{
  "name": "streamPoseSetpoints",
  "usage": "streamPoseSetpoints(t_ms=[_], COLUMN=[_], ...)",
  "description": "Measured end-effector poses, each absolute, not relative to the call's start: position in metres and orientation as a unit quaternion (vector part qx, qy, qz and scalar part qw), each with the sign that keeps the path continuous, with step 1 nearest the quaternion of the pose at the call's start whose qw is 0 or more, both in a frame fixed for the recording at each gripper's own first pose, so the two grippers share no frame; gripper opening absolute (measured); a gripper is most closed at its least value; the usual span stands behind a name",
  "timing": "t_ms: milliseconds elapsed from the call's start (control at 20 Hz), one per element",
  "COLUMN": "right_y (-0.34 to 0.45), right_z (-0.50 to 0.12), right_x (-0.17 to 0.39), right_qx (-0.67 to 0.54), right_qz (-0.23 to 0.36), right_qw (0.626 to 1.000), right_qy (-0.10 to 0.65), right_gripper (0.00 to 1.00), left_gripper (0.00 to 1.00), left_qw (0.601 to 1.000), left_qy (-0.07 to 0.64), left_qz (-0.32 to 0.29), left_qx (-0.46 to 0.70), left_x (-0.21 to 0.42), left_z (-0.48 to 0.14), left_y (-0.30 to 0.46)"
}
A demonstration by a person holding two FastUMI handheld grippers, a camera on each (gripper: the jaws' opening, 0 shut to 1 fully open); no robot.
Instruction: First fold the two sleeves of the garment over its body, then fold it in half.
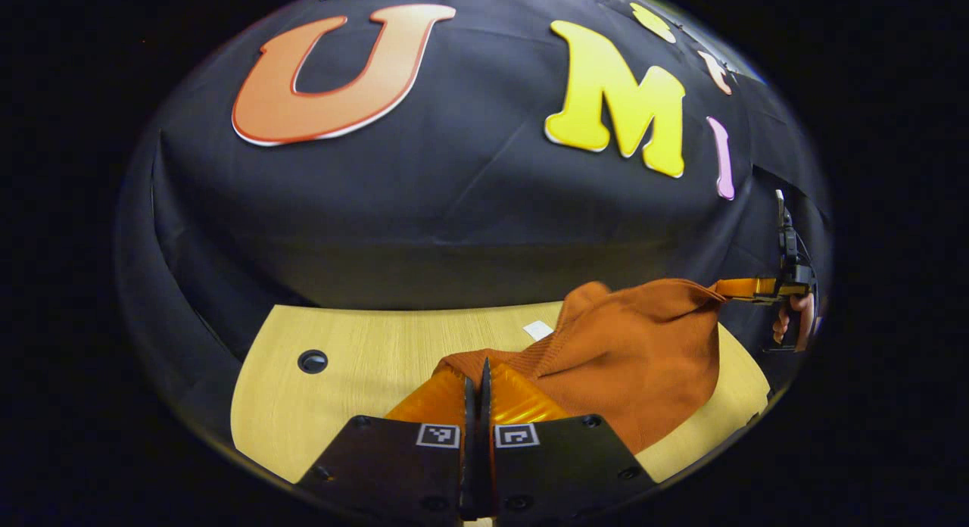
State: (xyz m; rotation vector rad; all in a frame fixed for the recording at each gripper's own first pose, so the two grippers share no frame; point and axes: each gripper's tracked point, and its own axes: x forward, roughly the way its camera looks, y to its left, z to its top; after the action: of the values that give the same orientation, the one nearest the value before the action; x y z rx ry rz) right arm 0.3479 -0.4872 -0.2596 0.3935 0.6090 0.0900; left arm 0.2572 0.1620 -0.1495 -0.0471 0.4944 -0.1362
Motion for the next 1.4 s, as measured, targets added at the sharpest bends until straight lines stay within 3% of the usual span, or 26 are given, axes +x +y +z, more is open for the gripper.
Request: streamPoseSetpoints(t_ms=[450, 650, 700, 850, 900, 1000, 1100, 1150, 1200, 1350, 1400], right_y=[-0.479, -0.490, -0.492, -0.498, -0.499, -0.504, -0.501, -0.496, -0.493, -0.473, -0.465], right_z=[-0.361, -0.394, -0.400, -0.389, -0.382, -0.360, -0.338, -0.324, -0.308, -0.241, -0.220], right_x=[0.409, 0.420, 0.418, 0.424, 0.430, 0.434, 0.426, 0.420, 0.415, 0.389, 0.381], right_qx=[0.124, 0.137, 0.140, 0.144, 0.140, 0.124, 0.107, 0.101, 0.097, 0.105, 0.108], right_qz=[0.048, 0.037, 0.034, 0.023, 0.018, 0.010, 0.016, 0.019, 0.020, 0.031, 0.033], right_qw=[0.934, 0.930, 0.927, 0.934, 0.940, 0.949, 0.955, 0.956, 0.958, 0.967, 0.971], right_qy=[0.331, 0.340, 0.346, 0.327, 0.311, 0.288, 0.277, 0.276, 0.269, 0.228, 0.211], right_gripper=[0.00, 0.00, 0.04, 0.27, 0.46, 0.84, 0.84, 0.92, 0.93, 0.89, 0.94], left_gripper=[0.04, 0.08, 0.13, 0.72, 0.92, 0.95, 0.98, 0.99, 0.99, 0.99, 0.99], left_qw=[0.955, 0.951, 0.950, 0.955, 0.959, 0.966, 0.969, 0.970, 0.973, 0.980, 0.983], left_qy=[0.296, 0.307, 0.310, 0.293, 0.281, 0.256, 0.243, 0.233, 0.219, 0.157, 0.136], left_qz=[-0.001, -0.011, -0.009, 0.008, 0.011, 0.025, 0.045, 0.057, 0.060, 0.057, 0.054], left_qx=[-0.023, -0.033, -0.034, -0.035, -0.036, -0.030, -0.028, -0.033, -0.050, -0.104, -0.108], left_x=[0.317, 0.336, 0.338, 0.344, 0.345, 0.345, 0.337, 0.332, 0.324, 0.298, 0.289], left_z=[-0.246, -0.270, -0.275, -0.266, -0.257, -0.238, -0.220, -0.205, -0.189, -0.122, -0.104], left_y=[0.178, 0.171, 0.172, 0.179, 0.180, 0.191, 0.198, 0.199, 0.197, 0.186, 0.185])
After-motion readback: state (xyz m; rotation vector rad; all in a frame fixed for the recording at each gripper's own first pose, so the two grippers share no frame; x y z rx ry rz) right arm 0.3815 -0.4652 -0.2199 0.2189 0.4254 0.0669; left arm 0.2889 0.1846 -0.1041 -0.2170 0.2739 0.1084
